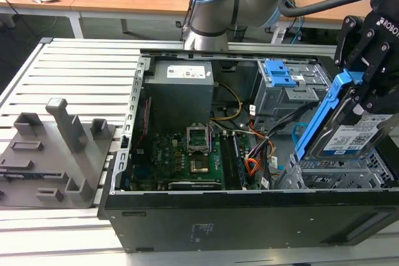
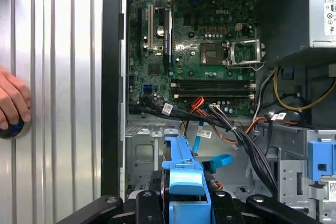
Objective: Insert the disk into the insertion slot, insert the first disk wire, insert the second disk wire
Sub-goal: 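Insert the disk into the insertion slot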
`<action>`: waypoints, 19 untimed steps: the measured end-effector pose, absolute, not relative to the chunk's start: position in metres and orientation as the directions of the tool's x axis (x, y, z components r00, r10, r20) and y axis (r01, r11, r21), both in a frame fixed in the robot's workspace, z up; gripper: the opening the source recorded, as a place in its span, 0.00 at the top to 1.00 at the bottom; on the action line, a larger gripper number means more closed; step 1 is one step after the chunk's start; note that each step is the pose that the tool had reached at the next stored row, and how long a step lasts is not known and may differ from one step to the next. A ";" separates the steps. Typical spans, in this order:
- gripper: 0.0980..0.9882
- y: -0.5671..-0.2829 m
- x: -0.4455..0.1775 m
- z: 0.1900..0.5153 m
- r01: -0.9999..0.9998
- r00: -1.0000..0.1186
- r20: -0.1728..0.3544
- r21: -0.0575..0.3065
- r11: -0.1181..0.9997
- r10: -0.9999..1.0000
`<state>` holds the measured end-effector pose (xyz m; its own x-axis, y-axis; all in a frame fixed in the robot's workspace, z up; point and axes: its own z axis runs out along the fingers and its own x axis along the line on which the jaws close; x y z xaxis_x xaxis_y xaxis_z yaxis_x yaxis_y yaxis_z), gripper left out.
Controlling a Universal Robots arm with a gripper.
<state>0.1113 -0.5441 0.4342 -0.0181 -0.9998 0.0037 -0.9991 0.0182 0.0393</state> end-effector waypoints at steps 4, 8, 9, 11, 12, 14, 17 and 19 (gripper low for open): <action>0.70 -0.547 0.111 0.431 -0.999 -0.018 0.004 0.039 0.018 -1.000; 0.70 -0.548 0.111 0.427 -0.999 -0.018 0.004 0.039 0.018 -1.000; 0.70 -0.548 0.112 0.426 -0.999 -0.018 0.004 0.039 0.018 -1.000; 0.70 -0.548 0.112 0.424 -0.999 -0.018 0.004 0.039 0.018 -1.000; 0.70 -0.548 0.112 0.422 -0.999 -0.018 0.004 0.039 0.018 -1.000; 0.70 -0.548 0.113 0.419 -0.999 -0.018 0.004 0.039 0.018 -1.000; 0.70 -0.549 0.113 0.414 -0.999 -0.018 0.004 0.039 0.018 -1.000; 0.70 -0.549 0.113 0.409 -0.999 -0.018 0.004 0.039 0.018 -1.000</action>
<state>0.1129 -0.5485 0.4094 -0.0180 -0.9998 0.0039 -0.9991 0.0182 0.0392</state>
